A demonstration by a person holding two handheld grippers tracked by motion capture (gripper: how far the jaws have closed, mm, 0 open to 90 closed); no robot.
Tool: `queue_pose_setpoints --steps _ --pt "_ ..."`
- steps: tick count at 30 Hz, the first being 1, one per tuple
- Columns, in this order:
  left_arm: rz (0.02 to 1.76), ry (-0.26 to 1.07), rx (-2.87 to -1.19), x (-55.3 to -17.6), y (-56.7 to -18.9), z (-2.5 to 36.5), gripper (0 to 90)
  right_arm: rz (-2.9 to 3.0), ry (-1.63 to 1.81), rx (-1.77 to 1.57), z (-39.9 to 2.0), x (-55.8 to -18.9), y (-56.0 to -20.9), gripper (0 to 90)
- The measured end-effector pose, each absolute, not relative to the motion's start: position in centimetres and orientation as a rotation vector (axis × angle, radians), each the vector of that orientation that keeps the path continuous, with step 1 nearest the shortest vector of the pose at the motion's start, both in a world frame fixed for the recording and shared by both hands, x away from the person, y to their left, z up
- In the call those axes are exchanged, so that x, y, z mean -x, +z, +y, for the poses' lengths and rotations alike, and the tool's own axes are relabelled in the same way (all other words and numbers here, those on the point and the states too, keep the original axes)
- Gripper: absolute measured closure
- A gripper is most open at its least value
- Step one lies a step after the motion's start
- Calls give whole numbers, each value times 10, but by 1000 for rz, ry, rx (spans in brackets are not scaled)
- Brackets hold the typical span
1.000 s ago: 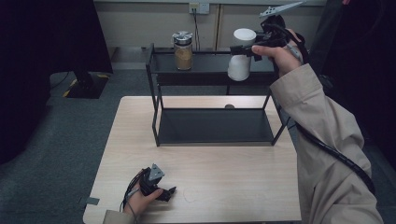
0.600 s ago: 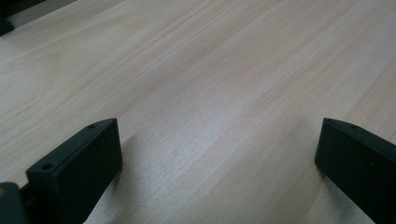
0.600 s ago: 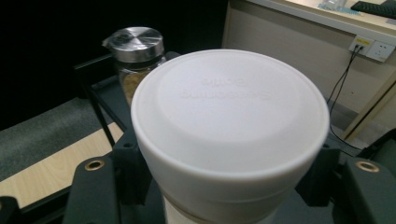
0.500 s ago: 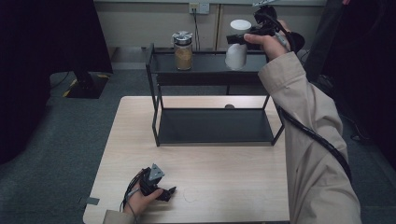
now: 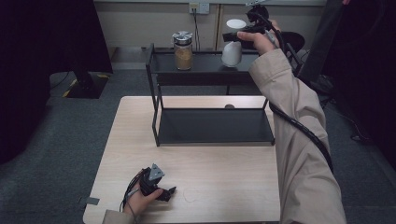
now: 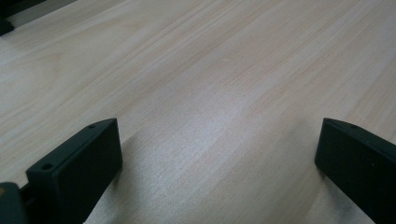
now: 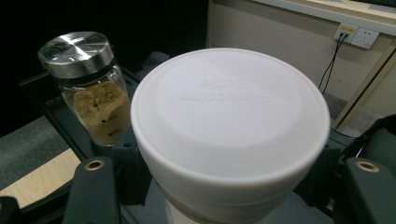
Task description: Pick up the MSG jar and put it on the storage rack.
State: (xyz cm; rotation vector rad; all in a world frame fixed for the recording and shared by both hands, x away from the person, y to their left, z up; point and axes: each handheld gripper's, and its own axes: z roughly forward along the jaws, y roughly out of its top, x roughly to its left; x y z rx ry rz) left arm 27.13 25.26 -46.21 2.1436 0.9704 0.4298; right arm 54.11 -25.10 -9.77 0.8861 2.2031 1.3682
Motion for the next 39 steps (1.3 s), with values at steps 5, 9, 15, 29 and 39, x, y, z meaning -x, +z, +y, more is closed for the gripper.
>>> queue_pose_setpoints --steps 5,9,15,29,39 --pt "970 430 -2144 -271 -462 253 0 2211 1368 -899 -250 -545 -102 341" --pt "971 430 -2144 -271 -462 253 0 2216 1366 -893 -250 -546 -102 341" --pt "970 430 -2144 -271 -462 253 0 2214 1377 -884 -253 -547 -104 340" --pt "970 430 -2144 -271 -462 253 0 2209 1366 -855 -254 -544 -106 330" --pt "970 430 -2145 -271 -462 253 0 2197 1366 -846 -257 -532 -107 172"
